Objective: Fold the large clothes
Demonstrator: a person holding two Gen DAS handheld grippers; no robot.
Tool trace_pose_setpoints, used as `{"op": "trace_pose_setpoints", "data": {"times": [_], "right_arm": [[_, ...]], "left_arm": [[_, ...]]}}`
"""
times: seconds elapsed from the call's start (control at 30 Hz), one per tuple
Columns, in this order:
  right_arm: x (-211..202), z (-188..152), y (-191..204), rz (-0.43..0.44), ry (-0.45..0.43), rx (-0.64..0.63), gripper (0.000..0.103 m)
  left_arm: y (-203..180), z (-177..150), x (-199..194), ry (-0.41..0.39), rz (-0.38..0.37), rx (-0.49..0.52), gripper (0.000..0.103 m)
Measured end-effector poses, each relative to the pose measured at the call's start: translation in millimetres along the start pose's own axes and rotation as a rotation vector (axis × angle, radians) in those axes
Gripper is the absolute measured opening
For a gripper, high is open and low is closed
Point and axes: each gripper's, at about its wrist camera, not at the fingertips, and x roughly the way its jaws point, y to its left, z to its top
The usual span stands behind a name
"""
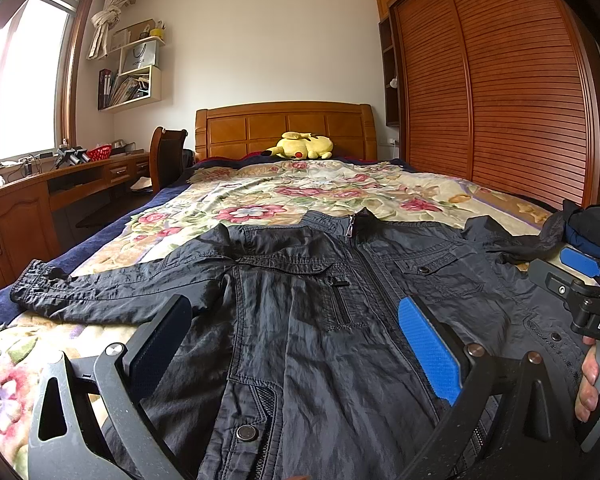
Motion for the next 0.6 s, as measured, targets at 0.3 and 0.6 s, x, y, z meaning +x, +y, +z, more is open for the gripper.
{"op": "trace_pose_setpoints", "data": {"times": [0.3,0.6], "right_arm": [[0,2,3,0.02,0.014,0.004,0.103],[4,26,17,0.093,0.043,-0.001,0.103]], "left_arm": [[2,2,0,0.012,-0.015,-0.007,0.103],[21,17,11,0.079,-0.048,-0.009,0.103]]}}
